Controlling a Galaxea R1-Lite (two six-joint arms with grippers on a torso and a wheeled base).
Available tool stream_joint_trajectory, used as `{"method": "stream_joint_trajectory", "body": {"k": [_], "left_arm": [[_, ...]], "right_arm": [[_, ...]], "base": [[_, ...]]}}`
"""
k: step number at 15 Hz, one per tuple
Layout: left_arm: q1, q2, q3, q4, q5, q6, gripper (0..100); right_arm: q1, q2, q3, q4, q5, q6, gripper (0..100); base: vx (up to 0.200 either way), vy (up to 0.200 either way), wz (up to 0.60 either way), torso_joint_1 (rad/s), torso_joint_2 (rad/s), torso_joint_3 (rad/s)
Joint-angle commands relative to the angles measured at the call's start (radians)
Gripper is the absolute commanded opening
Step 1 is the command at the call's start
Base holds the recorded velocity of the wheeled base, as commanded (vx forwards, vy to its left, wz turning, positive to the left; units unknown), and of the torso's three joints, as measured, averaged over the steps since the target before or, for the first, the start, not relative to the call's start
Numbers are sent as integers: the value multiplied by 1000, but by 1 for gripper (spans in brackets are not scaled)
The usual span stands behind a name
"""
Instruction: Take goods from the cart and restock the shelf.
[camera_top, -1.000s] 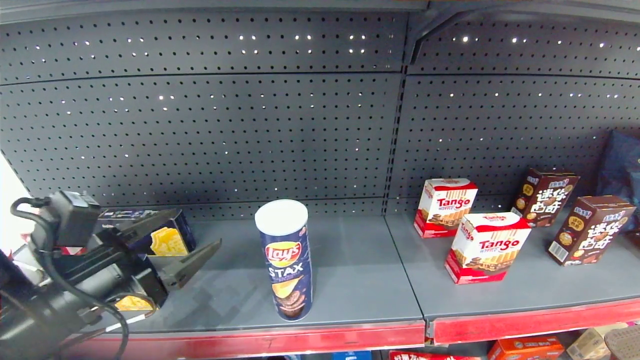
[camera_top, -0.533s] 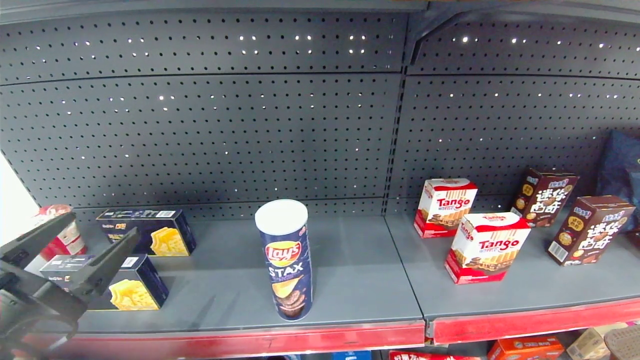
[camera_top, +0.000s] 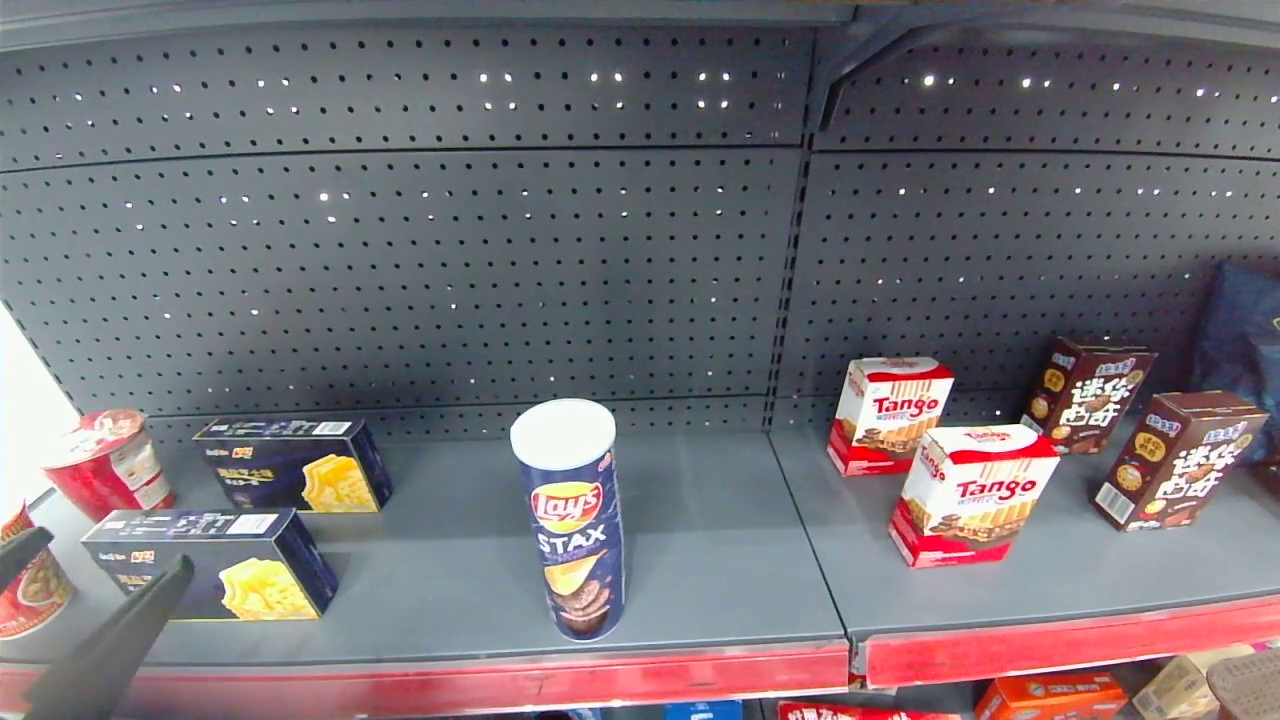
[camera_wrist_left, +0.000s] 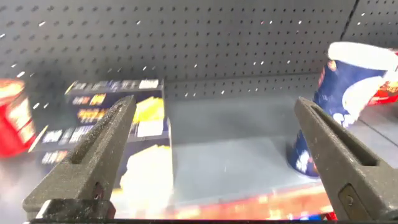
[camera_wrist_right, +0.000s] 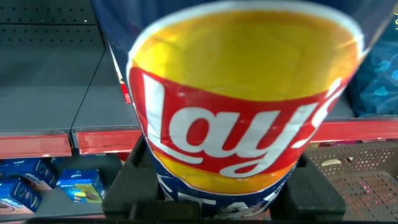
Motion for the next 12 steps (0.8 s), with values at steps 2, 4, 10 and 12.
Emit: {"method": "stream_joint_trajectory", "body": {"k": [2, 4, 10, 12], "left_arm": [[2, -427, -34, 338, 46, -5, 100], [1, -592, -100, 565, 43, -24, 100], [2, -684, -1, 750, 302, 133, 100], [2, -684, 1, 841, 371, 162, 100]], "right_arm": [[-10, -16, 1, 0, 1, 0, 0], [-14, -22, -2, 0, 1, 3, 0], [-14, -31, 2, 2, 1, 27, 0], [-18, -28, -4, 0, 1, 46, 0]], "base": [[0, 0, 0, 0, 0, 0], [0, 0, 0, 0, 0, 0], [0, 0, 0, 0, 0, 0], [0, 0, 0, 0, 0, 0]]}}
